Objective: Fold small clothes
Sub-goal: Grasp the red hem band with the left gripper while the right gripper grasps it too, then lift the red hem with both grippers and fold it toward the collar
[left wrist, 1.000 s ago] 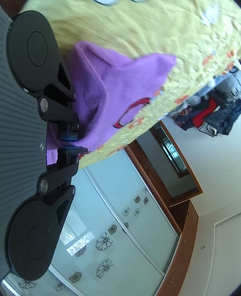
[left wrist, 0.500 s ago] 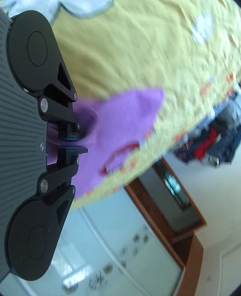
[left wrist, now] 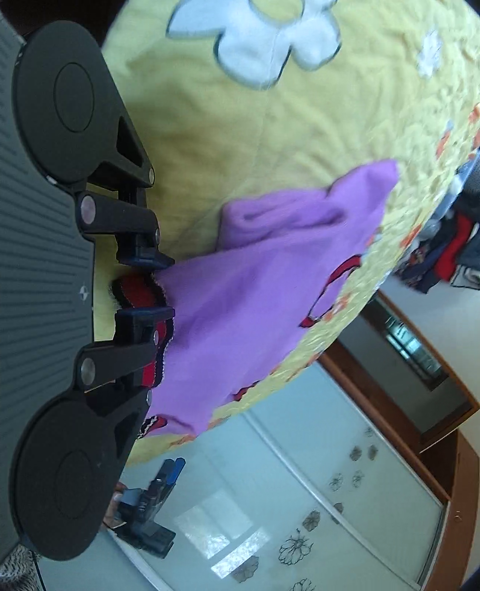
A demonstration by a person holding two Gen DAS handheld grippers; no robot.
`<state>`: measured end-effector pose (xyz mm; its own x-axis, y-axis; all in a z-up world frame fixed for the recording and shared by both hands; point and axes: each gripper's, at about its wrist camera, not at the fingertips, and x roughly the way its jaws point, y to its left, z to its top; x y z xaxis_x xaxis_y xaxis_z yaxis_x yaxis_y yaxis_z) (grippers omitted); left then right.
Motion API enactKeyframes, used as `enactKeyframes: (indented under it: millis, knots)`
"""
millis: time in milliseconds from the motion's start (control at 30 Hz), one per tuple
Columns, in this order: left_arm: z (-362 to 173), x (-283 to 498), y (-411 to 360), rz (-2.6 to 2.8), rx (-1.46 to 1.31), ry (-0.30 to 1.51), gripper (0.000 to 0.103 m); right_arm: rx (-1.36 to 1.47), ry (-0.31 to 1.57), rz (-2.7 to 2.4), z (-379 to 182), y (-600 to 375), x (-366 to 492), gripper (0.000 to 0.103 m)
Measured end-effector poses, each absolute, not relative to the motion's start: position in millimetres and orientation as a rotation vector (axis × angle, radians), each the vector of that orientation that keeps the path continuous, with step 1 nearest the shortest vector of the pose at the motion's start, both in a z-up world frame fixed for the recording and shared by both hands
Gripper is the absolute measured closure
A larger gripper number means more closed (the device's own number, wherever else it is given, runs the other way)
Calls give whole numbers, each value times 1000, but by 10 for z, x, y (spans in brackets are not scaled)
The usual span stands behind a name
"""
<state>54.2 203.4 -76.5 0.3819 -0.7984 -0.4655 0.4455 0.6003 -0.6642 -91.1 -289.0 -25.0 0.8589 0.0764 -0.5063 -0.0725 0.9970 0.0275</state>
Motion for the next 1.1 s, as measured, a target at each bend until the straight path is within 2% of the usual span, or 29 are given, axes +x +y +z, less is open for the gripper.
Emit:
enactKeyframes:
  millis: [100, 167, 267, 300, 333, 367, 400, 433, 600, 667, 700, 733, 800, 833, 867, 933, 1000, 1067, 1100]
  knots:
    - [-796, 533, 1849, -889, -458, 863, 86, -88, 558, 125, -303, -2554, -884, 0]
    - [-833, 569, 1752, -899, -461, 883, 99, -133, 582, 142, -365, -2375, -838, 0]
    - [-882, 553, 1738, -911, -473, 902, 98, -193, 641, 213, -527, -2197, -771, 4]
    - [-892, 536, 1760, -910, -478, 903, 99, -213, 659, 201, -583, -2186, -745, 25]
    - [-901, 520, 1788, -909, -490, 902, 99, -184, 683, 210, -626, -2227, -719, 61]
    - [-909, 496, 1824, -906, -502, 903, 99, -122, 688, 235, -633, -2310, -727, 70]
    - [-908, 481, 1858, -898, -512, 903, 99, -129, 691, 195, -614, -2355, -726, 91]
    - [-906, 456, 1898, -892, -522, 900, 99, -175, 682, 153, -586, -2400, -759, 94]
    - [-938, 335, 2066, -890, -571, 898, 99, -18, 698, 14, -492, -2920, -1092, 93]
    - [-976, 315, 2096, -898, -575, 902, 99, 162, 722, 46, -558, -3136, -1246, 82]
    - [-1008, 322, 2099, -904, -587, 910, 99, 218, 730, 38, -591, -3207, -1292, 67]
    - [-1025, 331, 2102, -918, -598, 912, 99, 257, 714, 32, -606, -3260, -1338, 47]
    - [-1022, 348, 2057, -922, -604, 909, 98, 329, 673, 42, -603, -3336, -1390, 22]
    - [-1023, 359, 2045, -930, -607, 914, 98, 362, 653, 44, -601, -3364, -1399, 22]
    - [-1020, 362, 2029, -942, -609, 912, 98, 394, 640, 62, -608, -3389, -1384, 22]
    - [-1006, 360, 2006, -949, -608, 907, 91, 415, 610, 104, -635, -3403, -1335, 22]
    - [-1003, 354, 1986, -939, -601, 908, 90, 370, 621, 118, -666, -3350, -1246, 22]
    - [-1015, 354, 1957, -928, -601, 916, 92, 342, 645, 129, -679, -3275, -1194, 46]
    - [-1025, 356, 1949, -924, -599, 921, 99, 315, 663, 117, -679, -3241, -1182, 81]
